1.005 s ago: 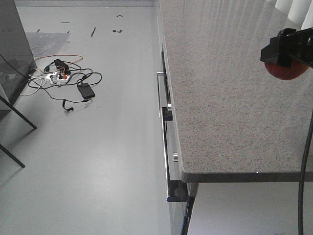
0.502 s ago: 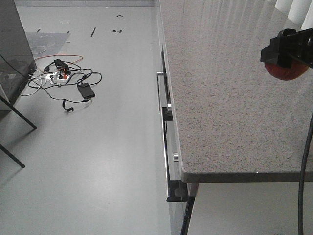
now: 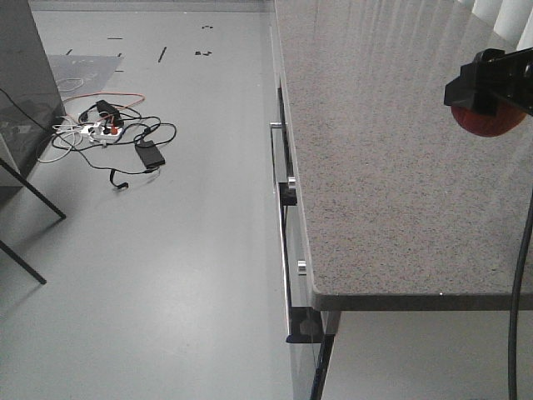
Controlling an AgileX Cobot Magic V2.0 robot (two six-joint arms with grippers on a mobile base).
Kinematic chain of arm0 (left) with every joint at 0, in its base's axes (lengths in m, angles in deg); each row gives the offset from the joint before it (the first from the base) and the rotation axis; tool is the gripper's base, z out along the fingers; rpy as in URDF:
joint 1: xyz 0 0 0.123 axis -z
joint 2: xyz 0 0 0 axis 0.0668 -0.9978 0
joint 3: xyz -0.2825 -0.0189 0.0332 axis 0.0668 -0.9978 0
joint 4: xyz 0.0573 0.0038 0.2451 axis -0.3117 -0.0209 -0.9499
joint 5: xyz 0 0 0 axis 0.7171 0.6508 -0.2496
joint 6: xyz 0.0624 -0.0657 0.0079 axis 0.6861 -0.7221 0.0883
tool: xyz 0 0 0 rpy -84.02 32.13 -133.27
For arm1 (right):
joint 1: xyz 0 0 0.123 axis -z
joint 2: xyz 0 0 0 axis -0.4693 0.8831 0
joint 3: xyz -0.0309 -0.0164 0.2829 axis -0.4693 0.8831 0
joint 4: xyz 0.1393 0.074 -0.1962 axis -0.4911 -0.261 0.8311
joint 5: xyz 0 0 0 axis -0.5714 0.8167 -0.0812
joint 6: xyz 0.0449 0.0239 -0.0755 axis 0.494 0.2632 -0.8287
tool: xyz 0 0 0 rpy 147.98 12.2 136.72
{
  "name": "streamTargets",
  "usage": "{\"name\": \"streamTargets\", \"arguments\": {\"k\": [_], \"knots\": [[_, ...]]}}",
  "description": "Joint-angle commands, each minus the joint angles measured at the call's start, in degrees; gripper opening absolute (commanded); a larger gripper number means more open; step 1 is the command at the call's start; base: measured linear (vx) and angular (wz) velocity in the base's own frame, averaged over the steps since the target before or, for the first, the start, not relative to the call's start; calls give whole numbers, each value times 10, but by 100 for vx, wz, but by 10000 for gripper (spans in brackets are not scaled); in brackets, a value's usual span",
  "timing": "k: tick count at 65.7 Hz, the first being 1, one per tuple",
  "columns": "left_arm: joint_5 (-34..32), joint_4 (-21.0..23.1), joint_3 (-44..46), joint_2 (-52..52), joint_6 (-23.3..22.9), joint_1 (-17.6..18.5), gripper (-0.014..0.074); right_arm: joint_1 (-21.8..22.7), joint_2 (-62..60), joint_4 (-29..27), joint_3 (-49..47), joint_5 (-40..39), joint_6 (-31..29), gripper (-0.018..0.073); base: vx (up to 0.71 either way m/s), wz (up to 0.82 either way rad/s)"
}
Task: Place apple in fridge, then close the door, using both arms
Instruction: 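Drive away from the counter holding the apple in the right gripper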
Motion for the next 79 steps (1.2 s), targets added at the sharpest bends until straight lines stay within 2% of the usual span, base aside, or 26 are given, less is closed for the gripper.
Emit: {"name": "streamTargets", "arguments": {"k": [1, 27, 79], "knots": [[-40, 3, -9, 9, -3, 0, -7, 1, -18, -7, -18, -39, -6, 150, -1, 5], [-40, 3, -9, 9, -3, 0, -7, 1, -18, -7, -18, -29, -6, 150, -2, 26], [-40, 3, -9, 9, -3, 0, -7, 1, -18, -7, -18, -29, -6, 150, -1, 59]]}}
